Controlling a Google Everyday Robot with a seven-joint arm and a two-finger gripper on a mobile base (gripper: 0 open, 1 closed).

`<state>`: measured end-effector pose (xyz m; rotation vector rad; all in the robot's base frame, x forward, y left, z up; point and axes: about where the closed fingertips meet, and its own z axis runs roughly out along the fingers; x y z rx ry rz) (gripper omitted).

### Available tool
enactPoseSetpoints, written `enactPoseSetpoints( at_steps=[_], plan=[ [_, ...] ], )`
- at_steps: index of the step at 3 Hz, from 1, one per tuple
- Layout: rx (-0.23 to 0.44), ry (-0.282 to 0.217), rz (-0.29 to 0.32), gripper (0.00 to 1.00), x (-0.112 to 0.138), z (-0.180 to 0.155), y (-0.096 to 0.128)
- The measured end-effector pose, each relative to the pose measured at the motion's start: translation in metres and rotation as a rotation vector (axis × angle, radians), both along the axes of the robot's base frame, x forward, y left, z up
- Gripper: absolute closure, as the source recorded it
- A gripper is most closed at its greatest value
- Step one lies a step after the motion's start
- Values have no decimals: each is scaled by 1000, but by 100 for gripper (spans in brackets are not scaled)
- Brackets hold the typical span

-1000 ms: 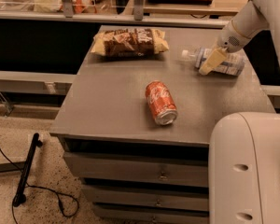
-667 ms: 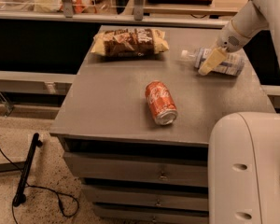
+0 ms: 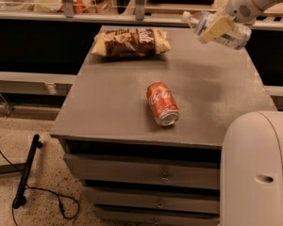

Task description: Move blue plastic bottle near brown chip bag

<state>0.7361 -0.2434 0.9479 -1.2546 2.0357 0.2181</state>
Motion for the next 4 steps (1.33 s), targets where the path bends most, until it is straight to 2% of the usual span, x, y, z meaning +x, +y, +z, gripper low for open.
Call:
enactPoseSetpoints(
  at_steps=[1,2,3,4],
  plan=[
    [74,-78,-61,100,9,30,-3],
    [201,-124,-154,100,24,39,-10],
    [351,-152,-242,100,27,46,-9],
    [429,-196,-319,100,20,60,-3]
  ],
)
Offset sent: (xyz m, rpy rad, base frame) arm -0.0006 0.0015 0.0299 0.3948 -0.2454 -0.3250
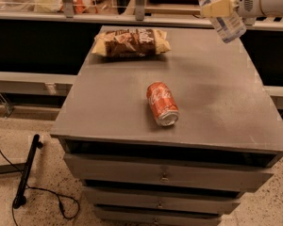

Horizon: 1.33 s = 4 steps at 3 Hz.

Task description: Move blue plastic bottle near brown chip bag

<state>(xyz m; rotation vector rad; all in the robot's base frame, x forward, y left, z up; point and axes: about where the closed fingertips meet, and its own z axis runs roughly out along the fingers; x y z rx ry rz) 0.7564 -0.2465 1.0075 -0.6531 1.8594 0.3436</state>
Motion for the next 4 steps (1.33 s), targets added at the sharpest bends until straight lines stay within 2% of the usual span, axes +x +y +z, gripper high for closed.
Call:
enactPoseSetpoints(
  at_steps=[1,2,4],
  plan=[
    [25,19,-44,100,2,-29,17],
    [22,38,-56,100,11,-59,32],
    [36,-39,-10,100,32,-52,57]
  ],
)
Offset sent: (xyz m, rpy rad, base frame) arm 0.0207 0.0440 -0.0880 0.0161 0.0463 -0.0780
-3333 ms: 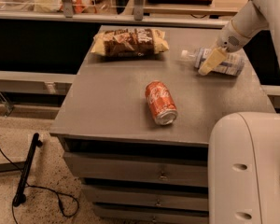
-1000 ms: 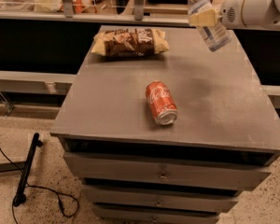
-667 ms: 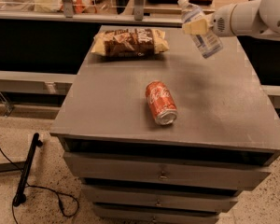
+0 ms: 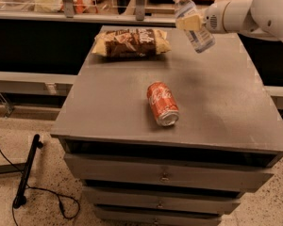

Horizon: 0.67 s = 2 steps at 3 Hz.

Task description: Move blue plastic bottle near brown chip bag

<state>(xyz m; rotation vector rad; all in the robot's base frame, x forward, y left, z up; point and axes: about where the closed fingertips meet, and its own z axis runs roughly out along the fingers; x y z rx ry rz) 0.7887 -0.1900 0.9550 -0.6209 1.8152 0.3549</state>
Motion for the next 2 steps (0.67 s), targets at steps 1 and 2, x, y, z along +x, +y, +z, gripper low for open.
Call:
enactPoseSetpoints(
  at_steps=[1,2],
  plan=[
    [4,1,15,100,16,-6,8],
    [5,15,40,100,30,-19,23]
  ],
)
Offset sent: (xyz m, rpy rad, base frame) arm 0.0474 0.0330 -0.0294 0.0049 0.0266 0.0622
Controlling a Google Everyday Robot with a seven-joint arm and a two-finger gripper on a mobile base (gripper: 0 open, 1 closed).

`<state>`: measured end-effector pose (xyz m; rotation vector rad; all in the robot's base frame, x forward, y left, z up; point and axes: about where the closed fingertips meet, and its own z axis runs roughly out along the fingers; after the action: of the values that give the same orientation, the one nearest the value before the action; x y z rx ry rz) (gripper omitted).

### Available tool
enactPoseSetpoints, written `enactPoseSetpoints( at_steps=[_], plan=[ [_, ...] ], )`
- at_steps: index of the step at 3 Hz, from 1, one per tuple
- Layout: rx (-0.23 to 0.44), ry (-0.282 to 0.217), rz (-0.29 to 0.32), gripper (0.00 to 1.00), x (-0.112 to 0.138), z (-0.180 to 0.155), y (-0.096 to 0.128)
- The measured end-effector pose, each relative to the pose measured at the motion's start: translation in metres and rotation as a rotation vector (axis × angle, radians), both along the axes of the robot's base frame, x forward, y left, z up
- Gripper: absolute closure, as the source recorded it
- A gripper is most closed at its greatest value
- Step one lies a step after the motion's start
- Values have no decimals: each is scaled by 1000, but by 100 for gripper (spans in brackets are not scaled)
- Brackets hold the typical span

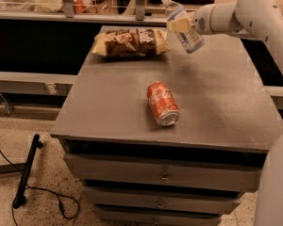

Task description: Move blue plastic bottle near brown chip bag

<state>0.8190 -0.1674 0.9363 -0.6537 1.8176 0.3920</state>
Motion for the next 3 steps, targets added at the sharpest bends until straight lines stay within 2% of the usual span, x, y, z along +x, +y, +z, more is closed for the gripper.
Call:
enactPoseSetpoints(
  at_steps=[1,3],
  plan=[
    [-6,15,39,100,6,-8,13],
    [-31,28,68,100,10,-14,22]
  ],
)
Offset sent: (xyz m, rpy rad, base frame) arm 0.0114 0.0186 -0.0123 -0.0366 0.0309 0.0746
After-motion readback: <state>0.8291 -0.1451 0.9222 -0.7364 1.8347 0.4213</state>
